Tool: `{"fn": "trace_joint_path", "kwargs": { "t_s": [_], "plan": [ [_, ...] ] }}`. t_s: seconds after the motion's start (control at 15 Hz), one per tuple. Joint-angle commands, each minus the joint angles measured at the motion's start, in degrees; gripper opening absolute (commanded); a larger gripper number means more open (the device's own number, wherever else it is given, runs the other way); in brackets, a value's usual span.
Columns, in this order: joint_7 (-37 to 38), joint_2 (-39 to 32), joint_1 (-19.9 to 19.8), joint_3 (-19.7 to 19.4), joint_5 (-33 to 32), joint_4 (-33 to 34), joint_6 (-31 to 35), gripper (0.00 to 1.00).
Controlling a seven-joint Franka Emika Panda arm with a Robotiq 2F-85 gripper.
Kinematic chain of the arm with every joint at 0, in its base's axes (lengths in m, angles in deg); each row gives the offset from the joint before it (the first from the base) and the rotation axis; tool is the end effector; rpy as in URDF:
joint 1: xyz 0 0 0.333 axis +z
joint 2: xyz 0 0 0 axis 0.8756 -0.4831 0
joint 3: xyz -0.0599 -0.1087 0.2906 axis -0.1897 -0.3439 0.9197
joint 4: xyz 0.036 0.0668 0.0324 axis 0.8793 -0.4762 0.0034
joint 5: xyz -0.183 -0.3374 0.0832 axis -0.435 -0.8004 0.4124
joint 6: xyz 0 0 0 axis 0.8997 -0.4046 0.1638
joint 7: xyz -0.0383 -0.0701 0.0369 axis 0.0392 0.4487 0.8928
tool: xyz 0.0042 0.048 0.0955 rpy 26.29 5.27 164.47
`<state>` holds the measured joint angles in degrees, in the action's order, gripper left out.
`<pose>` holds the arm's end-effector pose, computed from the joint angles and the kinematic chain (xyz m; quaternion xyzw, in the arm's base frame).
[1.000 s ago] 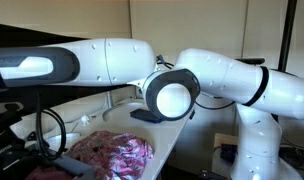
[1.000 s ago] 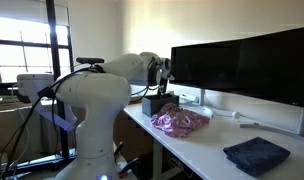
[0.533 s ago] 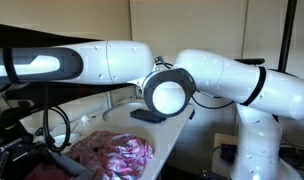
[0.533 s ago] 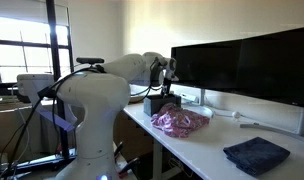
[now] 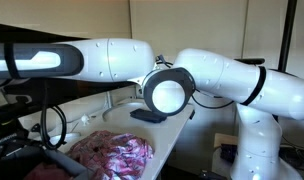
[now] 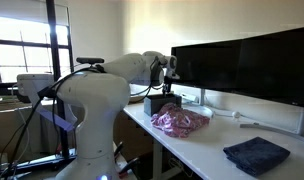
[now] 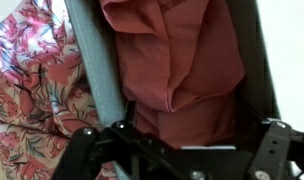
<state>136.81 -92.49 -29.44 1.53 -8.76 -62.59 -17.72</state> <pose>0.6395 0.4096 0.3252 0.9672 -0.2009 -0.1291 0.0867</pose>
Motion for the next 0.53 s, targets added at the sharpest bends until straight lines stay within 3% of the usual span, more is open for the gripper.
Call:
{"fn": "trace_joint_path", "kwargs": {
  "t_s": [0.0, 0.47],
  "plan": [
    [1.0, 1.7, -0.3, -0.5, -0.7, -0.1, 1.4, 1.00],
    [2.7, 1.6, -0.7, -1.2, -0.6, -1.0, 0.2, 1.00]
  ]
}}
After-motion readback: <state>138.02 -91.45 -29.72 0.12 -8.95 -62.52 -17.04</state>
